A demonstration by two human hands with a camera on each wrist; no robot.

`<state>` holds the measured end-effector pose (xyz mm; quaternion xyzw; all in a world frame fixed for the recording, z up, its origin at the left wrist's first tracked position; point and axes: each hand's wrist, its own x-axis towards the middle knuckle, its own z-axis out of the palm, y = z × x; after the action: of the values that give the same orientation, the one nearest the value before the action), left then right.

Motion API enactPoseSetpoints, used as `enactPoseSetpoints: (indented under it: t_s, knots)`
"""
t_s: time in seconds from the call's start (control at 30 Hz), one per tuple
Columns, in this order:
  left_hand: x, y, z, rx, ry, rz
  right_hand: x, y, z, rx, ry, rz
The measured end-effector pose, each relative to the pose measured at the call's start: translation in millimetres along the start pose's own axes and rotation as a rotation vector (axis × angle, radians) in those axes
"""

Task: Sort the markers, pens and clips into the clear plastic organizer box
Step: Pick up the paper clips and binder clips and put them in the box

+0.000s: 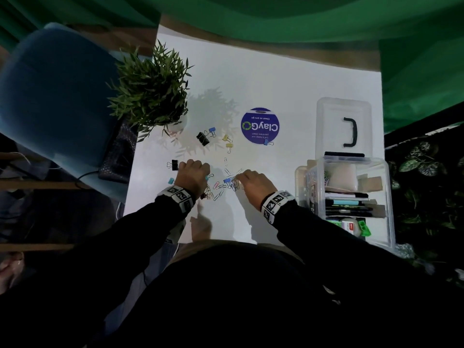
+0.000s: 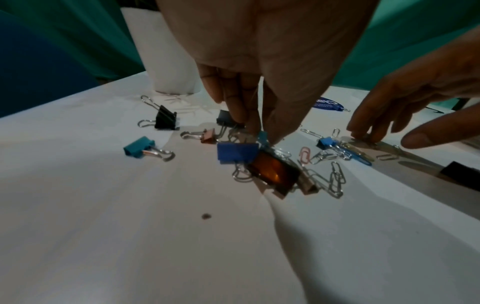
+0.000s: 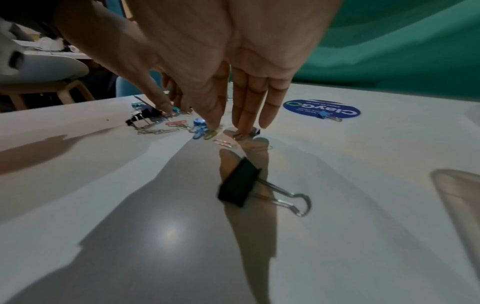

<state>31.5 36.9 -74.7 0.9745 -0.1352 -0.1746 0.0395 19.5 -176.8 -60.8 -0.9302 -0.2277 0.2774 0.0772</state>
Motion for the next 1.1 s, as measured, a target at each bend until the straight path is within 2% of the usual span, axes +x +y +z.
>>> enactPoseSetpoints:
  t_s: [0.07,0.27,0.33,0.4,0.53,0.63,0.77,0.9,1.0,1.1]
  knots:
    - [1,1,-1,-0.011,0.020,-0.029,-1,9,-2,0.023,0.009,0.068]
    - [6,26,-3,0.002,-0.072,-0.100,1,29,-14,-0.032,-0.029,0.232]
    - [8,28,-2,-0.014,-0.044,-0.139,8,27,-16,-0.009,-0.011,0.197]
    - [11,33,-2,-0.045,0.001,-0.114,19,19,-21,0.032,-0.007,0.088]
    - [18,50,6,-0.084,-0.058,-0.116,50,-4,-34,0.001,-0.030,-0.120]
    - [18,50,13,-0.089,-0.086,-0.146,58,-8,-35,-0.159,-0.123,-0.194]
    - [16,35,19,-0.208,-0.088,-0.173,36,12,-25,-0.249,-0.172,-0.207]
    - [20,23,17,-0.253,-0.072,-0.181,6,19,-5,-0.155,-0.192,-0.159]
    - [34,21,9,-0.262,-0.058,-0.190,-10,11,2,-0.128,-0.206,-0.219]
    - [50,20,5,-0.265,-0.088,-0.215,-14,3,-9,-0.010,-0.091,-0.222]
